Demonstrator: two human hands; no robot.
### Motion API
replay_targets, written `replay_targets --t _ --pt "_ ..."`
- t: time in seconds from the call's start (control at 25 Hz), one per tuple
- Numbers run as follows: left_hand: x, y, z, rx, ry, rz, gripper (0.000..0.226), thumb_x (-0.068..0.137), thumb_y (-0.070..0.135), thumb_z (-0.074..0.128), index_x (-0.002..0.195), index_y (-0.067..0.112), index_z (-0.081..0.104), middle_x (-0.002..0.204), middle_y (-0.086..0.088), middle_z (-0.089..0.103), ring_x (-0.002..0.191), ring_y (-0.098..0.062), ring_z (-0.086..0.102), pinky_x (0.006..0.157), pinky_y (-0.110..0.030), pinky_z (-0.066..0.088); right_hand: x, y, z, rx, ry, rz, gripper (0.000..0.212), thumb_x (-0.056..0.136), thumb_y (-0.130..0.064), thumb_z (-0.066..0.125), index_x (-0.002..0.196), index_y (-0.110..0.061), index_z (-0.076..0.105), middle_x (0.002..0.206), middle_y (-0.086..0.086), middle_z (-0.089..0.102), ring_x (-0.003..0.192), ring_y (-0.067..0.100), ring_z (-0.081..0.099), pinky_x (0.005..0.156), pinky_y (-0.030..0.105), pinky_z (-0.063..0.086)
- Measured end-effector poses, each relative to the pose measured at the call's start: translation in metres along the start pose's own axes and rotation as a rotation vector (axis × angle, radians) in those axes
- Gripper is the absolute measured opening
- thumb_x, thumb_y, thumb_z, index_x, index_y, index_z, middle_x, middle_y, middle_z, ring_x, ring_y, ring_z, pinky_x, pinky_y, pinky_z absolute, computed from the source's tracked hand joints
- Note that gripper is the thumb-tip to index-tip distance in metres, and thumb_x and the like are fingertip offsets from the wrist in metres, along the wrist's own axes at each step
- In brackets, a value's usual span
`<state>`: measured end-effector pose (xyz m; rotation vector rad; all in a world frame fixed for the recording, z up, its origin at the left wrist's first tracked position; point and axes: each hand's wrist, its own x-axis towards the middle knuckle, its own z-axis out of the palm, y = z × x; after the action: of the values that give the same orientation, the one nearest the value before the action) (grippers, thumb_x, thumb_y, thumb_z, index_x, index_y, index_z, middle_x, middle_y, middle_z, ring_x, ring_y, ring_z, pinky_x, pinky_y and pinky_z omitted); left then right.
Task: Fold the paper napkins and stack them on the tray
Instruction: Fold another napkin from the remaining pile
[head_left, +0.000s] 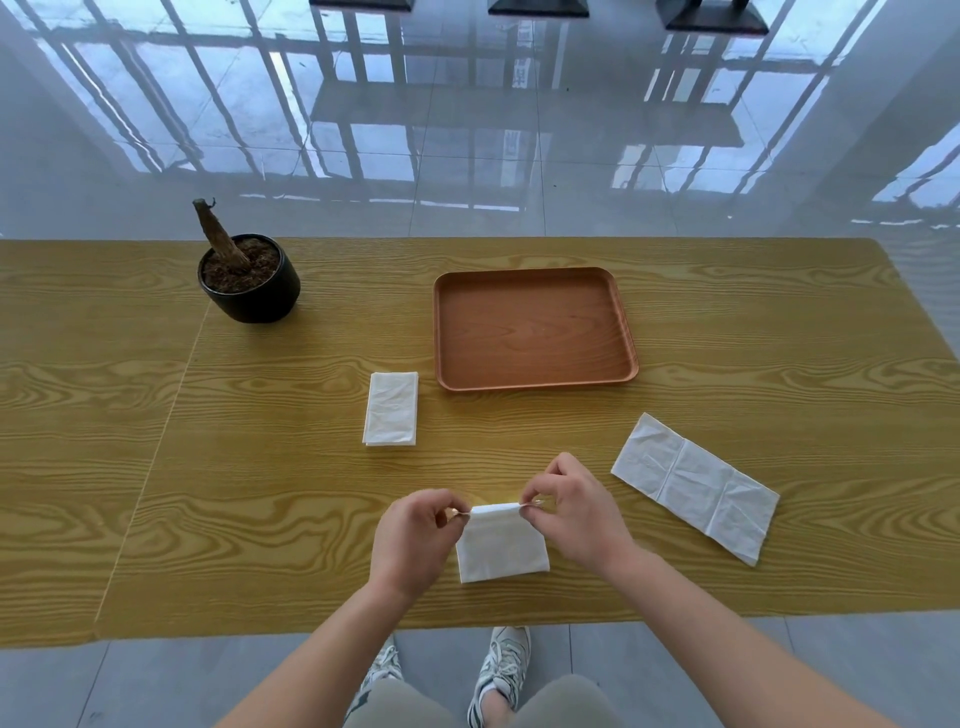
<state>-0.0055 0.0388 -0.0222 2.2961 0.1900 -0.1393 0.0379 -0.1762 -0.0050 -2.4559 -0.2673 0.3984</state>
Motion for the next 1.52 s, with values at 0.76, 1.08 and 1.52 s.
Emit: replay_targets --t 0.76,1.08,1.52 --pt "-0.049 -0.005 0.024 -0.210 0.037 -0.214 0.018 0.080 0.011 0.075 0.077 0.029 0.073 0.062 0.016 0.067 0.059 -0.003 0.060 0.060 -0.020 0.049 -0.036 0.008 0.026 0.415 -0.011 0.291 0.018 0.077 -0.003 0.073 0.083 -0.020 0.073 0.078 -0.005 0.072 0.070 0.011 0.067 0.073 0.032 0.059" --pt "-0.055 -0.009 0.028 0.123 -0.024 -0.100 0.006 0.083 0.027 0.074 0.080 0.030 0.069 0.074 0.015 0.058 0.069 -0.004 0.056 0.060 -0.023 0.046 -0.040 0.013 0.032 0.249 -0.048 0.214 0.026 0.073 -0.002 0.071 0.082 -0.026 0.070 0.085 -0.010 0.069 0.069 0.002 0.058 0.066 0.009 0.045" --pt "-0.059 -0.011 0.019 0.321 -0.049 0.091 0.019 0.082 0.028 0.075 0.100 0.026 0.069 0.094 0.011 0.056 0.079 -0.010 0.057 0.054 -0.029 0.046 -0.024 0.018 0.024 -0.180 -0.019 -0.046 0.028 0.095 -0.032 0.061 0.121 -0.025 0.063 0.109 -0.010 0.055 0.103 0.011 0.053 0.080 0.030 0.052"
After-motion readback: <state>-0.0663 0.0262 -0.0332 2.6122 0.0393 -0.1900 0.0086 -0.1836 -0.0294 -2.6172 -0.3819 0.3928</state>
